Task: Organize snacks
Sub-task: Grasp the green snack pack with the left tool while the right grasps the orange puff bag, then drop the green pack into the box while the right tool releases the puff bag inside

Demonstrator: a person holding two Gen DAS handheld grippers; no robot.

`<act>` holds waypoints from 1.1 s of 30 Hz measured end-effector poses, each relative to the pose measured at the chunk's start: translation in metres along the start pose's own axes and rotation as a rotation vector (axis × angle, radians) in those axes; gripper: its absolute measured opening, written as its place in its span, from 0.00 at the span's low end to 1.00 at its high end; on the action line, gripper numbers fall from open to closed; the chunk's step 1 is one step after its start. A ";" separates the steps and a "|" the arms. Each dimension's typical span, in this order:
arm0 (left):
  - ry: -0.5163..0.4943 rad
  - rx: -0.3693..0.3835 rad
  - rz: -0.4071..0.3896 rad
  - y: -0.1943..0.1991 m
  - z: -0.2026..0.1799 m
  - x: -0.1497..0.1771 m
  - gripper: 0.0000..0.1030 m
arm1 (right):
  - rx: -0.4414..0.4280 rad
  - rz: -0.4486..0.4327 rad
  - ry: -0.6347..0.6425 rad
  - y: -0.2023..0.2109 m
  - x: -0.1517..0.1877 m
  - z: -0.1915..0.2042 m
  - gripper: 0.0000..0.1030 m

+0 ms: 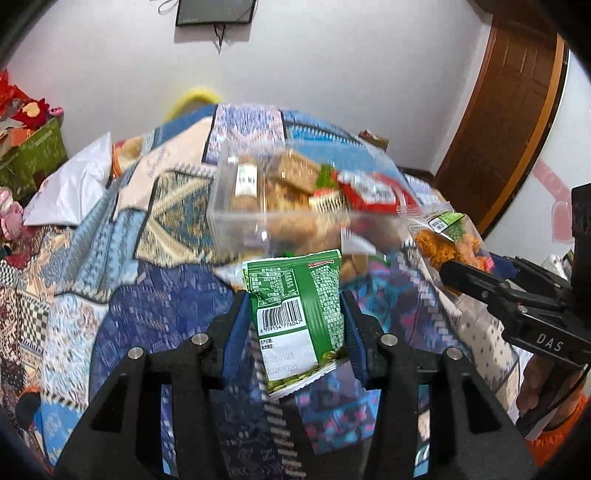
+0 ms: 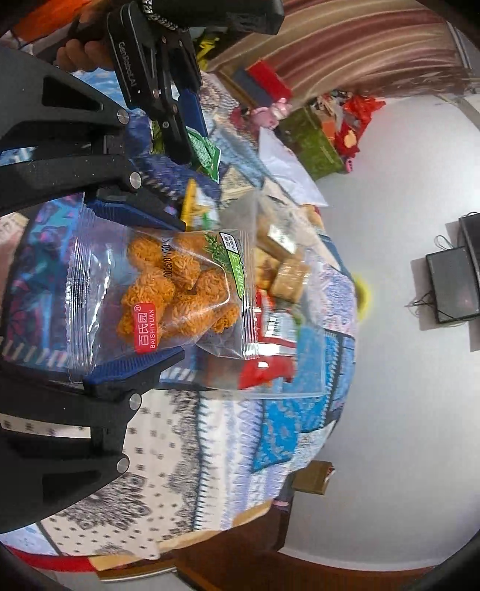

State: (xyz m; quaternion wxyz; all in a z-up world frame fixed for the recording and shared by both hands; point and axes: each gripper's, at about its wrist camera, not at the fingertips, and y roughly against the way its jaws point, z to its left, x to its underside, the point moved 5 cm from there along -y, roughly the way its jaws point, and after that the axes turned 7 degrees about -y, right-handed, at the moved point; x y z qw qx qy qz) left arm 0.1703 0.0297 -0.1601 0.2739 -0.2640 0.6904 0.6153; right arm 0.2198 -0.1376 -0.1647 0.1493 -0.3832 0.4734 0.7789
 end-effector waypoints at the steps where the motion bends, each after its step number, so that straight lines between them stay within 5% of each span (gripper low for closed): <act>1: 0.000 -0.004 -0.009 0.000 0.002 -0.005 0.46 | -0.002 -0.011 -0.001 0.000 -0.005 0.001 0.55; 15: 0.039 -0.039 -0.105 -0.023 0.036 -0.073 0.46 | -0.018 -0.095 0.006 -0.029 -0.066 0.013 0.55; 33: 0.092 -0.030 -0.036 -0.115 0.054 -0.093 0.46 | -0.006 0.006 0.014 -0.112 -0.072 0.007 0.55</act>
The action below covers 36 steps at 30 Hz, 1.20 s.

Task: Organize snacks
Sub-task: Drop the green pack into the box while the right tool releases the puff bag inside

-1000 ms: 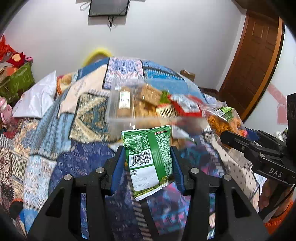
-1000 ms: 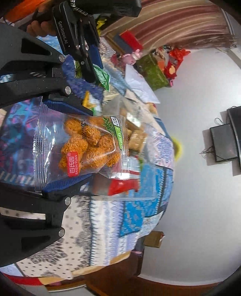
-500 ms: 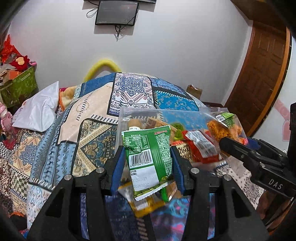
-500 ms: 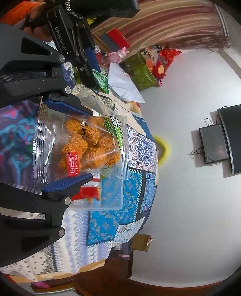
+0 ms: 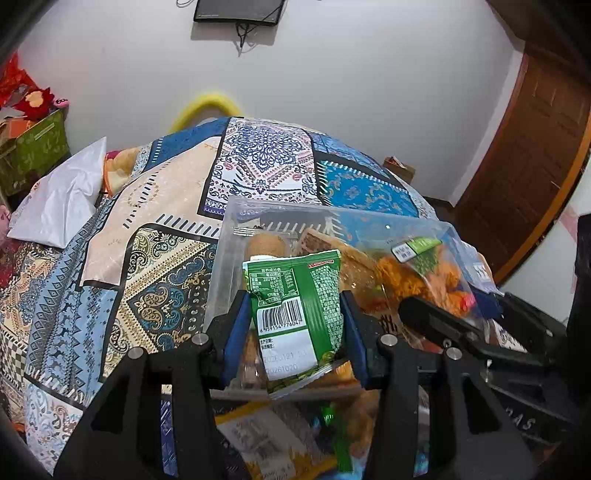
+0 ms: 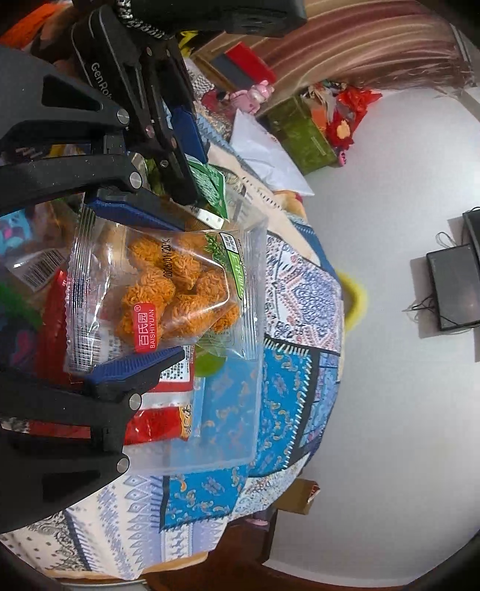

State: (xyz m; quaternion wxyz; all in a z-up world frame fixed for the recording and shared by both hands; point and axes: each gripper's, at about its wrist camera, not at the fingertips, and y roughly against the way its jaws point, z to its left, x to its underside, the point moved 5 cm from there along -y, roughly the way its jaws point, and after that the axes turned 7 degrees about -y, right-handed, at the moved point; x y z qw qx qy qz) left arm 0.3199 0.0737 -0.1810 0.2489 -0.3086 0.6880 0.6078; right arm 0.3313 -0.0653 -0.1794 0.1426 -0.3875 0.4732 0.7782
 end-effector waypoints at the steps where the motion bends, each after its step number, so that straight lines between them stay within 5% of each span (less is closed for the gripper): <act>1: 0.006 0.003 0.005 -0.005 0.000 0.000 0.46 | -0.002 0.002 -0.002 -0.001 0.000 -0.001 0.55; 7: 0.035 -0.001 0.044 -0.022 0.004 0.004 0.47 | 0.016 0.020 0.019 -0.004 0.000 -0.002 0.60; 11: 0.051 0.009 0.057 -0.020 0.008 0.007 0.51 | 0.025 0.025 0.006 -0.003 -0.001 -0.005 0.73; 25: -0.020 -0.012 -0.019 0.054 0.006 0.006 0.59 | -0.014 0.002 0.006 0.045 0.007 0.006 0.74; 36: -0.029 -0.035 0.077 0.061 0.022 0.057 0.60 | 0.014 0.096 0.028 0.032 0.052 0.005 0.77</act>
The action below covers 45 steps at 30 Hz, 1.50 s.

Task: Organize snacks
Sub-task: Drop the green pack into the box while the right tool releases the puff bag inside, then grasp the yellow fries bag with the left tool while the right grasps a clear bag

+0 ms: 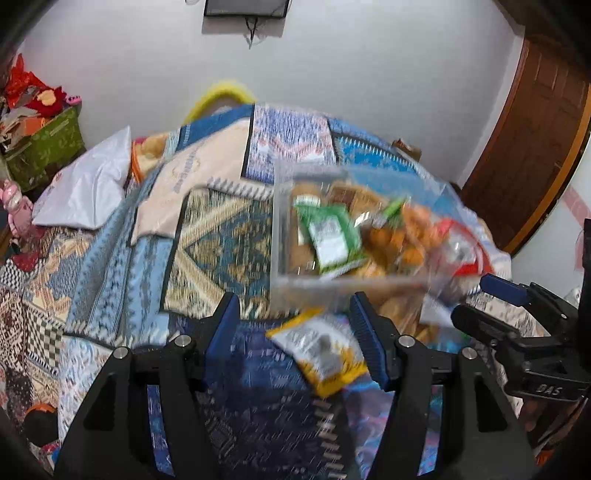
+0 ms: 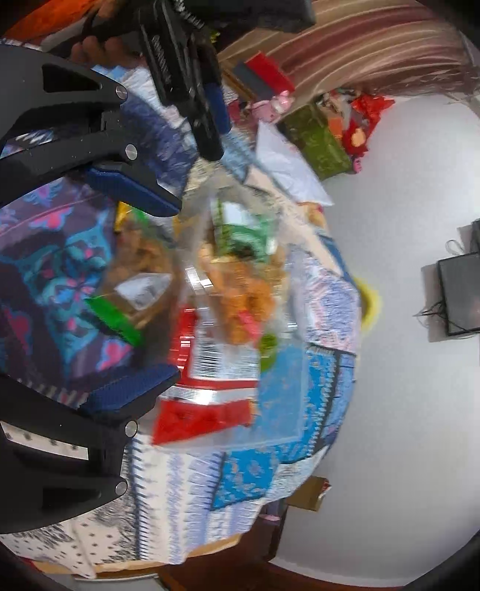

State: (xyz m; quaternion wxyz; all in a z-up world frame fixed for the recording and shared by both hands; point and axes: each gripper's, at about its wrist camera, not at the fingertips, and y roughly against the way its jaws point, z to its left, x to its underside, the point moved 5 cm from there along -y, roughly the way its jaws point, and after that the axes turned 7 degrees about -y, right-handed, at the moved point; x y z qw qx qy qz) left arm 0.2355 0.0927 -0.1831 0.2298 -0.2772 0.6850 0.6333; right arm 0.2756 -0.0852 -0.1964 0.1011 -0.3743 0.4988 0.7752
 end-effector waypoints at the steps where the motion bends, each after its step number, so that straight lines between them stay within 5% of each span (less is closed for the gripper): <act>1: 0.001 0.007 0.011 -0.003 0.000 0.004 0.60 | 0.003 0.018 0.002 -0.005 0.006 -0.001 0.77; 13: 0.008 0.062 0.127 -0.052 -0.018 0.025 0.60 | -0.001 0.128 -0.049 -0.044 0.019 -0.021 0.77; 22: 0.053 0.071 0.167 -0.072 -0.017 0.031 0.68 | -0.063 0.113 -0.031 -0.036 0.024 -0.016 0.45; 32: 0.006 0.017 0.186 -0.086 -0.024 0.034 0.72 | -0.004 0.039 -0.015 -0.008 0.025 -0.026 0.34; 36: -0.007 -0.024 0.171 -0.083 -0.024 0.035 0.52 | -0.014 0.028 -0.046 0.003 0.028 -0.033 0.32; 45: -0.040 -0.012 0.150 -0.045 -0.034 0.047 0.49 | -0.020 -0.002 -0.048 0.020 0.030 -0.026 0.29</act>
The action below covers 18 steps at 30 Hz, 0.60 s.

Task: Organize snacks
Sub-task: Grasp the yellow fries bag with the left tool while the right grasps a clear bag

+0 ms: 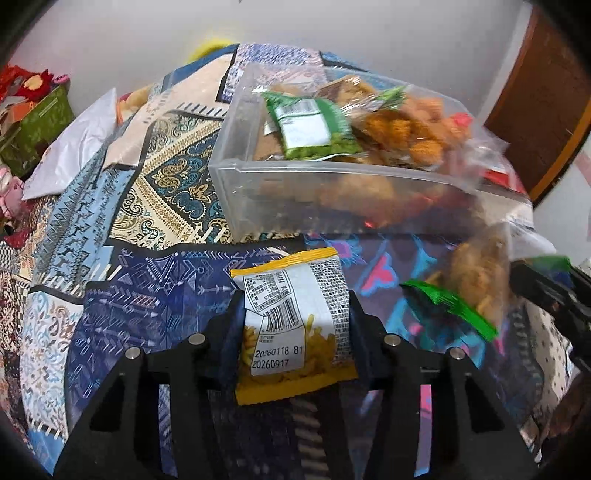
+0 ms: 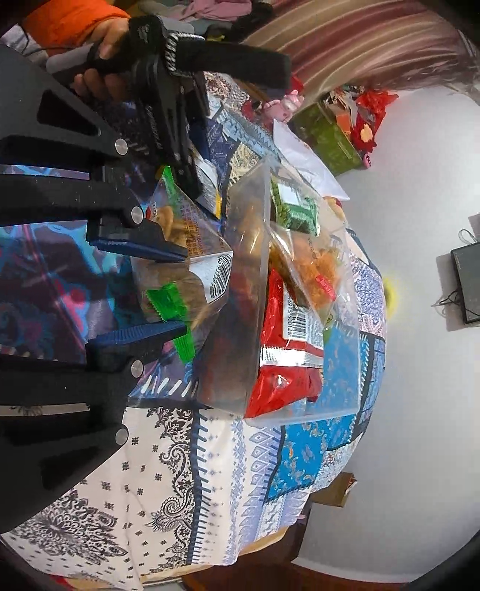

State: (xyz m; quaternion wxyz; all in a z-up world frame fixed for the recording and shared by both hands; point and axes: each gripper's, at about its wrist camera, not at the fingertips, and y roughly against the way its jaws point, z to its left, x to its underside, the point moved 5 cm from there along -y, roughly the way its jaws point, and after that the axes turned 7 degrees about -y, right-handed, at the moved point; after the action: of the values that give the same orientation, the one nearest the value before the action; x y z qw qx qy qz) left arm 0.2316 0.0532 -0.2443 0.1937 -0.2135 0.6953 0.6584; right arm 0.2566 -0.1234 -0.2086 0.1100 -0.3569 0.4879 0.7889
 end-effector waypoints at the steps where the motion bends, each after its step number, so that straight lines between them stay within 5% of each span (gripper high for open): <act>1: -0.007 -0.002 -0.010 0.006 -0.002 0.001 0.49 | -0.003 -0.005 0.000 0.002 0.000 0.001 0.28; 18: -0.018 0.011 -0.216 0.095 -0.016 -0.041 0.49 | -0.016 -0.139 0.021 0.053 -0.025 0.013 0.27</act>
State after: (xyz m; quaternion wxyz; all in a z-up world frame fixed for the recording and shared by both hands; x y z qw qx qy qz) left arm 0.2137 0.0431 -0.1414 0.2709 -0.2800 0.6700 0.6319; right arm 0.2411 -0.1344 -0.1518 0.1564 -0.3991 0.4570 0.7794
